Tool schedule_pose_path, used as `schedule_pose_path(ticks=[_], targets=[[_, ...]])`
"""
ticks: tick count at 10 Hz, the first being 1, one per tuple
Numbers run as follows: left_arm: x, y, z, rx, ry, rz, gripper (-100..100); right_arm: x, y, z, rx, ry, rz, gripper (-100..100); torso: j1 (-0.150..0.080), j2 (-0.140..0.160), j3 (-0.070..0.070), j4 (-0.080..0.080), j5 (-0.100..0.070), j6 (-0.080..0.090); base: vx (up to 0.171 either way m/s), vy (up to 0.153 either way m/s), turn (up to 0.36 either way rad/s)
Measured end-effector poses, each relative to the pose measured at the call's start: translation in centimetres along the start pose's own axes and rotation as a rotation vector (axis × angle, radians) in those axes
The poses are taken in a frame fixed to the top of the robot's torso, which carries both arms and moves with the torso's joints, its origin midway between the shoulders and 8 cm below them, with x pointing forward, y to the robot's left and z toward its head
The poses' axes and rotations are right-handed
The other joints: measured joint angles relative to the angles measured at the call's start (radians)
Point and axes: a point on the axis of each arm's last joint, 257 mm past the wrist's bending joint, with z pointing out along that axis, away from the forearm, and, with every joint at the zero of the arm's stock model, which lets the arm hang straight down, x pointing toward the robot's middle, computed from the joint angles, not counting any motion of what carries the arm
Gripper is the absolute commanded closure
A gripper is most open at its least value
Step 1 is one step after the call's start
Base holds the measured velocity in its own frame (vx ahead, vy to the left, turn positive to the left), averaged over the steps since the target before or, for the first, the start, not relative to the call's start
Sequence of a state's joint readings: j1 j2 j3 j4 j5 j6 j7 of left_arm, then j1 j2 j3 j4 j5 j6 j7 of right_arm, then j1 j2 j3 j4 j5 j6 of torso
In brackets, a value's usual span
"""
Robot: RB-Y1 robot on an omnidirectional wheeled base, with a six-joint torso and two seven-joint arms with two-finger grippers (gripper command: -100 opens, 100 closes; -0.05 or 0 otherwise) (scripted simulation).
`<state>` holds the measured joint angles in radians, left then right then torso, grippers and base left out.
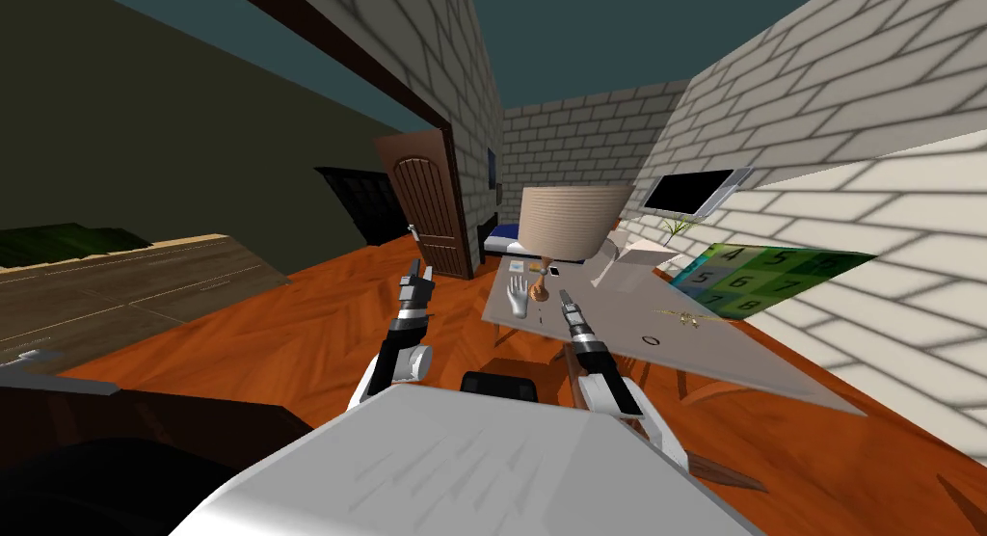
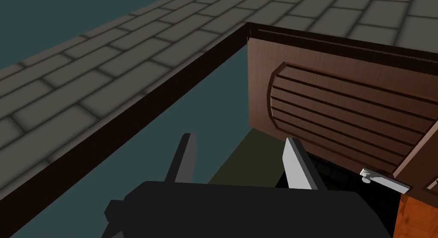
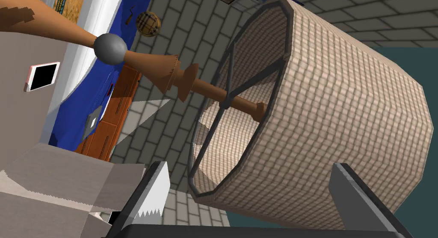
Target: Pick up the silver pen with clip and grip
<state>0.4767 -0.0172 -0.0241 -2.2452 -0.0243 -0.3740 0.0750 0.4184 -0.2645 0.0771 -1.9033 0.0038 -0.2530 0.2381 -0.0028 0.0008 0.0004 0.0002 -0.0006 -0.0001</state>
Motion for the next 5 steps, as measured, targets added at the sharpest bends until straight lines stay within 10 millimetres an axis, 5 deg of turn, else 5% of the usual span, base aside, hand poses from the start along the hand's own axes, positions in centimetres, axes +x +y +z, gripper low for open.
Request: schedule_pose_path(ticks=[5], targets=[[0.0,0.0,0.0,0.0,0.0,0.0,0,3.0,-5.7,0.5,0.136,0.102,-0.052,-100,0.001,-0.001,-0.001,0.0,0.0,0.001,-0.011,-0.021,0.114]])
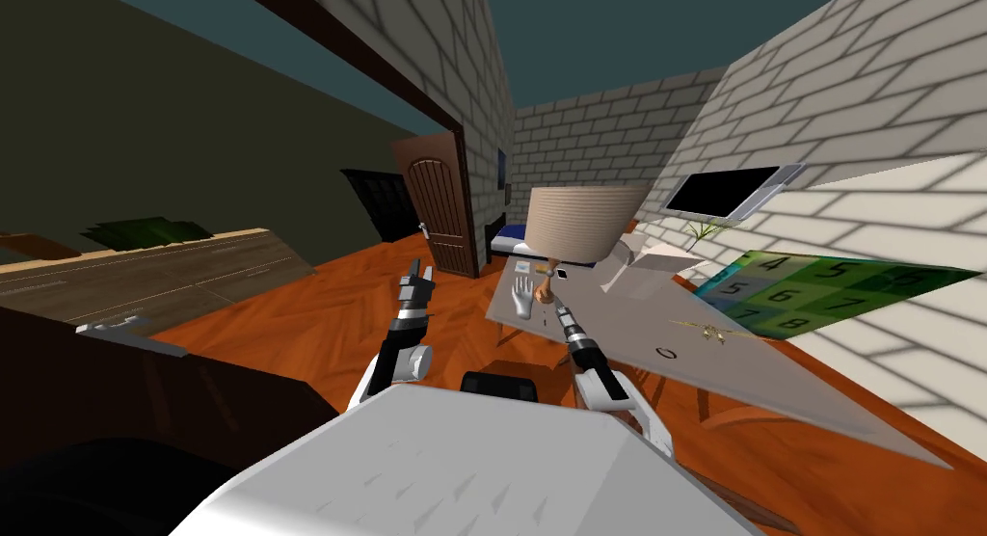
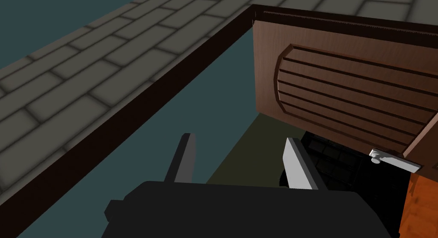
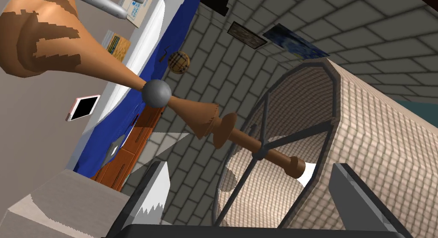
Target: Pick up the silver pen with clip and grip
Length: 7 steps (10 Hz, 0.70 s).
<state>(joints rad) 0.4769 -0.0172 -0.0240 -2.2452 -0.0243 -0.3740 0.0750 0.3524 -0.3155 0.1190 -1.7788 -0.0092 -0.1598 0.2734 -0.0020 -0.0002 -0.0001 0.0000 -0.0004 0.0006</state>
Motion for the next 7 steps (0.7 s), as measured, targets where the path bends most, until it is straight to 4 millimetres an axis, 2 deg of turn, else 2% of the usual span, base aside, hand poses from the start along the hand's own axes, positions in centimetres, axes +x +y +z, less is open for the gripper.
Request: schedule_pose_path(ticks=[5,7], targets=[[0.0,0.0,0.0,0.0,0.0,0.0,0,2.7,-5.7,-0.6,0.12,0.08,-0.051,-100,0.0,0.0,0.0,0.0,0.0,0.0,-0.009,-0.02,0.161],[0.0,0.0,0.0,0.0,0.0,0.0,0,3.3,-8.2,-0.7,0.173,0.115,-0.079,-100,0.0,0.0,0.0,0.0,0.0,0.0,-0.007,-0.017,0.053]])
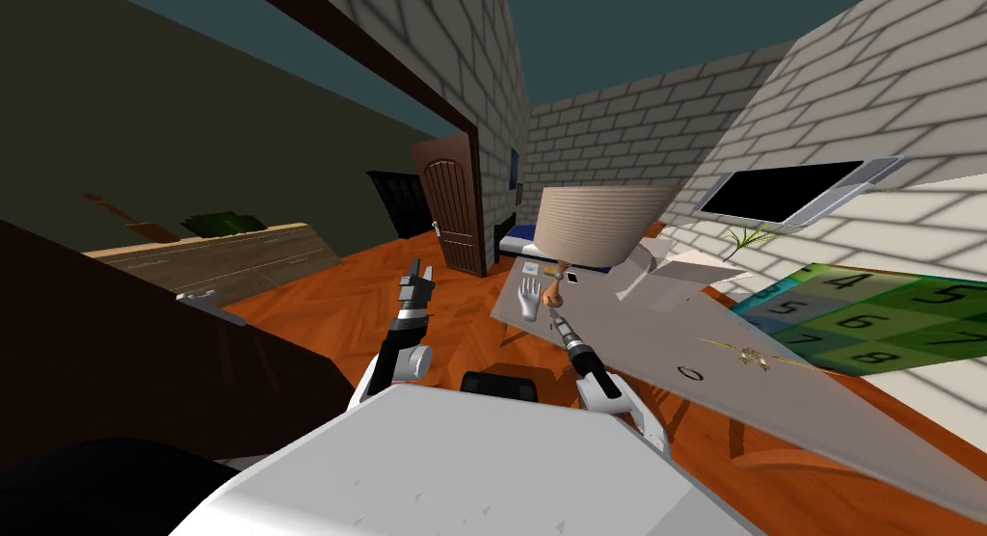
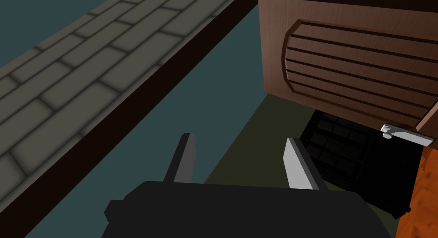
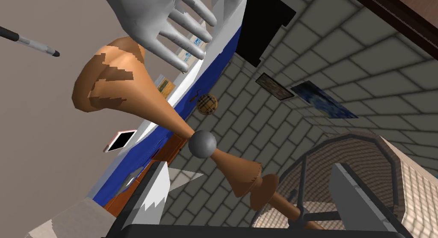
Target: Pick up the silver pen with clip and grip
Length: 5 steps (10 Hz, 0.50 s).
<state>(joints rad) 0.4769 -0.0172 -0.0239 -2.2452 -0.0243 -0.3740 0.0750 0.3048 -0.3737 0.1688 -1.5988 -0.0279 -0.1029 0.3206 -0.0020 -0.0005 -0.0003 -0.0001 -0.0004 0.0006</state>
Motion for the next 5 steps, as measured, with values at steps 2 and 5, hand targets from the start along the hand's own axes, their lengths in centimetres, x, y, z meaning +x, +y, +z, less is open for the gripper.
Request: schedule_pose_path(ticks=[2,5], targets=[[0.0,0.0,0.0,0.0,0.0,0.0,0,1.2,-1.8,0.2,0.045,0.026,-0.019,-100,0.001,0.0,0.0,0.0,0.0,-0.001,-0.007,-0.013,0.159],[0.0,0.0,0.0,0.0,0.0,0.0,0,1.8,-4.9,-0.1,0.11,0.06,-0.05,-100,0.001,0.0,0.0,0.0,0.0,-0.001,-0.004,-0.013,0.105]])
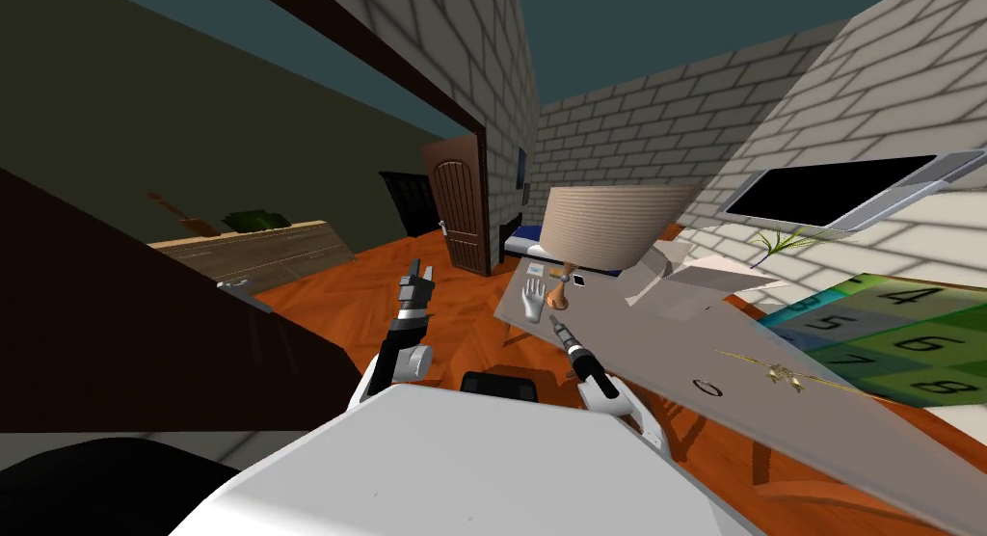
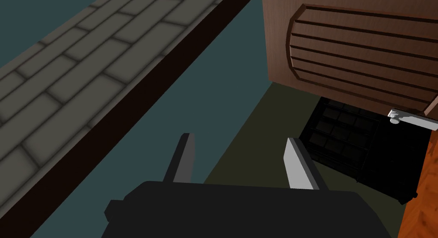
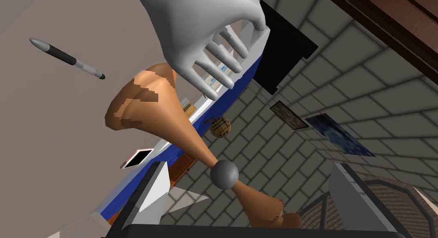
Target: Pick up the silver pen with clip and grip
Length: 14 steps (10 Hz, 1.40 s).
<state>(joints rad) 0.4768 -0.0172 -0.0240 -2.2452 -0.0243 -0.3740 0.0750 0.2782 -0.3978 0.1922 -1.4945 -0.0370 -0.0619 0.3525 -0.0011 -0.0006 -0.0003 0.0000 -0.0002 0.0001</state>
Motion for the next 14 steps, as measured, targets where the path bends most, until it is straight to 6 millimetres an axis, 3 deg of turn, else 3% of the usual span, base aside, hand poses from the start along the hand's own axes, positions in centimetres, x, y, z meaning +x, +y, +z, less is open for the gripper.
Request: schedule_pose_path(ticks=[7,14], targets=[[0.0,0.0,0.0,0.0,0.0,0.0,0,1.5,-8.1,0.5,0.187,0.087,-0.093,-100,0.0,-0.001,0.0,0.0,0.0,0.0,-0.002,-0.015,0.13],[0.0,0.0,0.0,0.0,0.0,0.0,0,1.7,-16.7,-1.3,0.396,0.164,-0.19,-100,0.0,-0.001,-0.001,0.0,0.0,0.001,0.004,-0.014,0.146]])
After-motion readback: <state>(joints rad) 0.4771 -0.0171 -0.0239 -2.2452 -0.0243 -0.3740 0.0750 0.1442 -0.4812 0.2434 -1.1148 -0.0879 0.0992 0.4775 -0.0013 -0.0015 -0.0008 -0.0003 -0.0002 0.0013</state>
